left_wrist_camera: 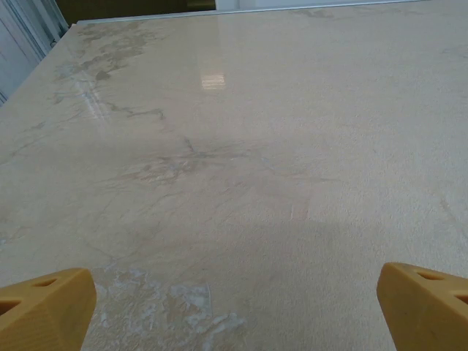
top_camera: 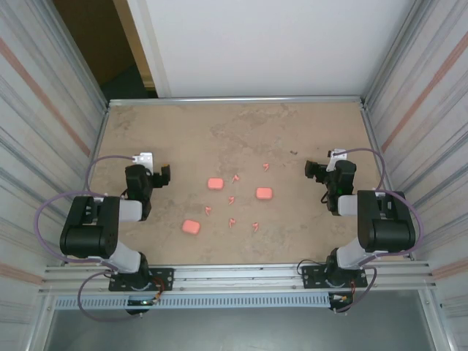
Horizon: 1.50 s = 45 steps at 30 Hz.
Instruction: Insert the wireless bluetooth earbuds into the charging case
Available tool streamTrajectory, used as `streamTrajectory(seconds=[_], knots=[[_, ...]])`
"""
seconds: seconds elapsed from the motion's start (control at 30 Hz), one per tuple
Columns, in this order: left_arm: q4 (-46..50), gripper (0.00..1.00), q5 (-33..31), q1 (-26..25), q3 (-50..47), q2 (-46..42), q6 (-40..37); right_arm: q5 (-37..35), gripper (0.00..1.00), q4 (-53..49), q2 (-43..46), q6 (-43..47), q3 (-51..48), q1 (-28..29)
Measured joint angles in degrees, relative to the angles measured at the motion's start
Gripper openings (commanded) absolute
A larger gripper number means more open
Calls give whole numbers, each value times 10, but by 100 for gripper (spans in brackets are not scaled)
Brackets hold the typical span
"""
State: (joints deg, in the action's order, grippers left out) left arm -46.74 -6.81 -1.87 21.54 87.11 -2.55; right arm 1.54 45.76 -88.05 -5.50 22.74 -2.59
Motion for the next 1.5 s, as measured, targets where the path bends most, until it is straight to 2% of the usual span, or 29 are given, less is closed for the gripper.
streamTrajectory(seconds=[1.2, 1.37, 1.5], knots=[[0, 99, 0, 0, 0, 0, 0, 0, 99, 0, 0, 0, 0, 0], [-2, 99, 15, 0, -1, 0, 0, 0, 99, 0, 0, 0, 0, 0], [-5, 99, 22, 0, -16, -28, 0, 0, 99, -14, 8, 0, 0, 0]])
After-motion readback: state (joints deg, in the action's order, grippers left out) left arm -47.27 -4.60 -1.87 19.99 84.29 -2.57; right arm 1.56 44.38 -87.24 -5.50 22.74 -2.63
